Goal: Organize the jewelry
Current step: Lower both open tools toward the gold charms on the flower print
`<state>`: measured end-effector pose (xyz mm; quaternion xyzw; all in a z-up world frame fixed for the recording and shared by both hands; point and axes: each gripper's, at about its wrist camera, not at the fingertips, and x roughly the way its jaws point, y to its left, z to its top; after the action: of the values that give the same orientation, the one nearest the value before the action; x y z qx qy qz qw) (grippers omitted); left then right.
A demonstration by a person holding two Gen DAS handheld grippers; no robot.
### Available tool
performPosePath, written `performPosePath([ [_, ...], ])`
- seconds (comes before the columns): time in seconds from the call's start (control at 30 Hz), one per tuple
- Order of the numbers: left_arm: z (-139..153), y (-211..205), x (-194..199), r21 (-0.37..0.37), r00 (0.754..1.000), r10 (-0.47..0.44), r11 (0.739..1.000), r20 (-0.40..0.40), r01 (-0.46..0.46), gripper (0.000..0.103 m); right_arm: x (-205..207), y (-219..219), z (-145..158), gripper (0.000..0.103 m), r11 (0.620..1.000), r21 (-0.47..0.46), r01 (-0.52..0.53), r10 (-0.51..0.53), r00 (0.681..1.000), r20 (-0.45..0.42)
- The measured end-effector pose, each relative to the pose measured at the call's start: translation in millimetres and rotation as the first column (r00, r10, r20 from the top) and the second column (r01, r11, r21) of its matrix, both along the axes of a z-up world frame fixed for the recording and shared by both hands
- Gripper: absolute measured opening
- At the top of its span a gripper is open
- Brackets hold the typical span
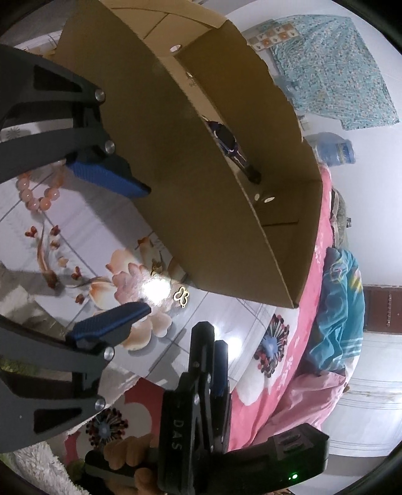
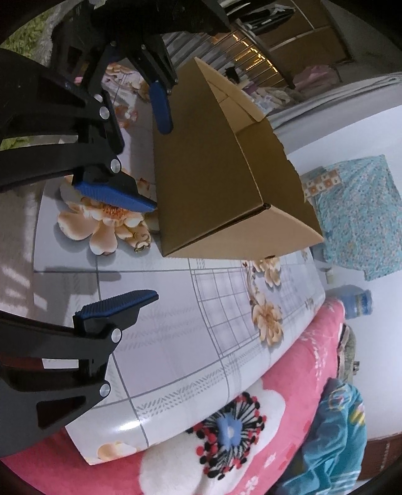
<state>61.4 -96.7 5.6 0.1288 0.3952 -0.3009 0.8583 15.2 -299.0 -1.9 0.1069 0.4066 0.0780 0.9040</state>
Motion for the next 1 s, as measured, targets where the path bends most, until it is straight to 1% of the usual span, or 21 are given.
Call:
performPosePath([
  [0.17,1.2,0.3,4.5,-0.010,1.000,0.008,1.000,-0.002,-0.008,0.059,3.1,-0.9,-1.3,0.042,1.000,0.019,-0.003,0.003,1.000,-0.002],
  [0.23,0.7,0.2,5.6,-0.014,1.000,0.009,1.000,-0.006,-0.009,0.058,4.6,-0.8,-1.8,0.038,1.000,0.026,-0.005,0.005,1.000,-0.003],
  [0.33,-0.3,-0.2,6.8,-0.015,1.000,0.010,1.000,-0.010,-0.011,0.058,8.0,0.3,-1.9,0.037,0.999,0.042,-0.016,0.017,1.000,-0.004],
  [0.53,-2.1,-0.5,6.5,-0.012,1.000,0.000,1.000,-0.001,0.000,0.058,13.8,6.1,-1.0,0.036,0.998,0.045,-0.043,0.043,0.999,-0.005],
  [0.7,-1.6,1.6,7.4,-0.026,1.000,-0.003,1.000,-0.008,0.003,0.058,17.8,11.6,0.7,0.033,0.997,0.047,-0.064,0.064,0.998,-0.002],
  [1.0,-1.8,0.2,7.4,-0.034,1.000,-0.006,0.999,-0.010,0.006,0.057,23.3,19.4,3.6,0.032,0.995,0.045,-0.084,0.084,0.996,0.003],
])
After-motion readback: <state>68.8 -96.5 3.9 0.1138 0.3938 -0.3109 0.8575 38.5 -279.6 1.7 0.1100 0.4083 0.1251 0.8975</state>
